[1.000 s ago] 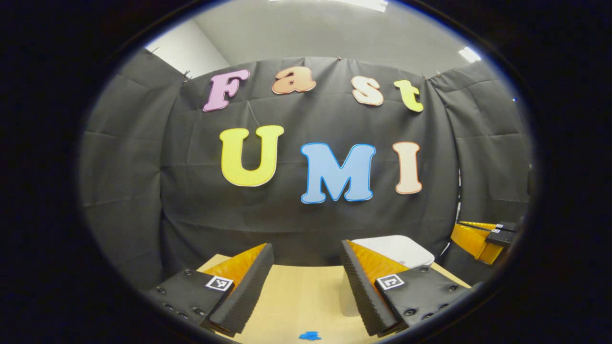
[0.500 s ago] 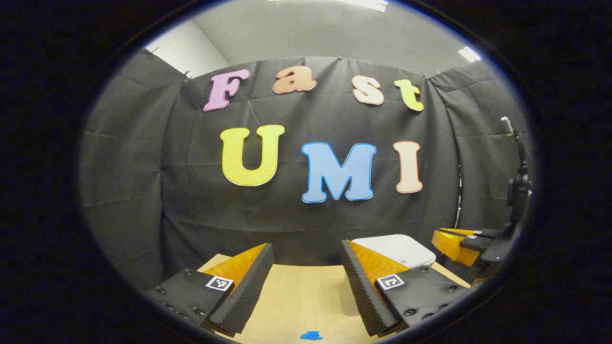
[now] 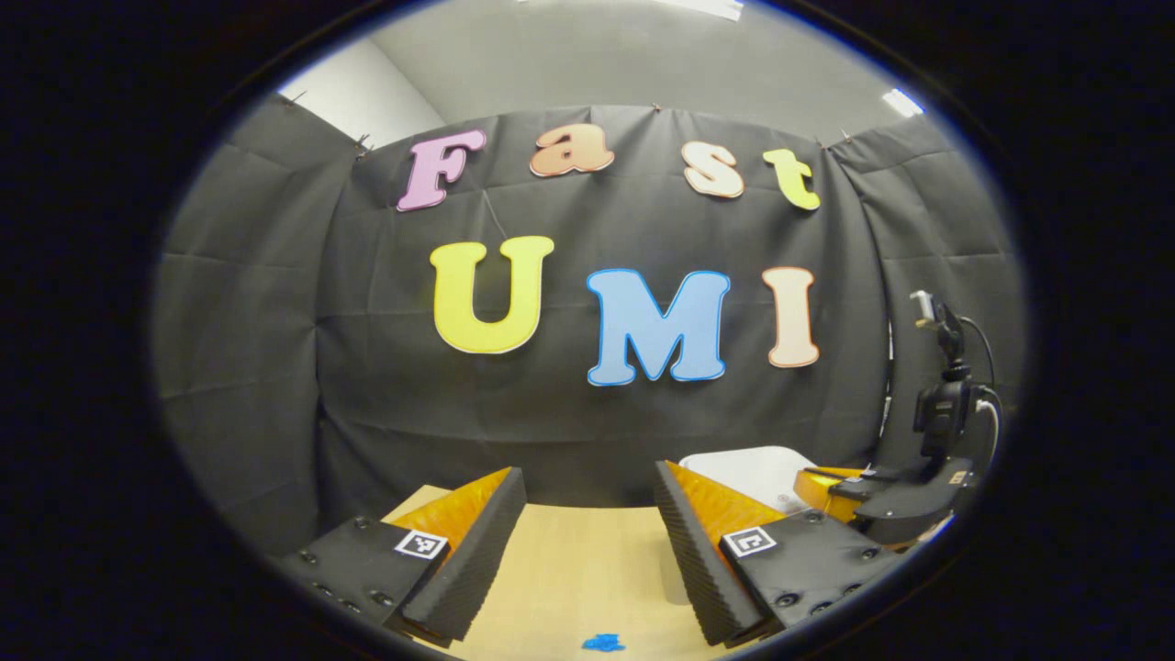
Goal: Press the lid of the desktop garbage bin to open it, pick up the crumpled paper on the desktop and throw it into the bin, then pick up the pop can on the desktop and drop it into the bin, and finally close the garbage bin lid.
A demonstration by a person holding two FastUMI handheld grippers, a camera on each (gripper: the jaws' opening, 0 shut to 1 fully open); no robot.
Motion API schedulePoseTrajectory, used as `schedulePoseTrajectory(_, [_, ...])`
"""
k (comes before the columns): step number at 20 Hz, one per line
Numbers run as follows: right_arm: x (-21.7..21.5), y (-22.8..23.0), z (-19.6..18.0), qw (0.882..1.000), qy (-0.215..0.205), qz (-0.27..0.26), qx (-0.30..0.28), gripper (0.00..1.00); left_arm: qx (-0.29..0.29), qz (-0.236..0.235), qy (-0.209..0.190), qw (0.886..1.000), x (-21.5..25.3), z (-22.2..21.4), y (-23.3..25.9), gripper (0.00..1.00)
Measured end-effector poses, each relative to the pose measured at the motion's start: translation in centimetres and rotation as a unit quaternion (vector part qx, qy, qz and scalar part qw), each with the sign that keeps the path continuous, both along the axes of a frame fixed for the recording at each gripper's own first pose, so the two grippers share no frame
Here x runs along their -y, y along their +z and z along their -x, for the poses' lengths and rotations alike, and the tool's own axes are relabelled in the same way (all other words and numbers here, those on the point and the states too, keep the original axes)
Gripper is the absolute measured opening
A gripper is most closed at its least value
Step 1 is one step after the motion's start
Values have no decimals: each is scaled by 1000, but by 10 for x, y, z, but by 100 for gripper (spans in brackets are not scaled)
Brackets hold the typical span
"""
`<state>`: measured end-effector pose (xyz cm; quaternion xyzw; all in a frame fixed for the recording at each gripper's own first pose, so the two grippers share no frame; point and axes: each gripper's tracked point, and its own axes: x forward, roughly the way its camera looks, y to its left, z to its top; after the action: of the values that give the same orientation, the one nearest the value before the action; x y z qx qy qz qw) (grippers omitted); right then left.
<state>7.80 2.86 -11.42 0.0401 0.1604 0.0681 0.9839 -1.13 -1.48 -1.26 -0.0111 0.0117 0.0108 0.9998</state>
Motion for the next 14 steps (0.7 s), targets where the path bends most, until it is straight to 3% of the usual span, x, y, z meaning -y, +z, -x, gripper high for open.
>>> schedulePoseTrajectory(6, [2,-24,-1,1000,-5,-6,-30,8,-6,6,7,1000,-6,-1,-4,92])
schedulePoseTrajectory(14, [1,-29,-3,1000,-7,17,-23,8,-10,11,8,1000,-7,0,-9,92])
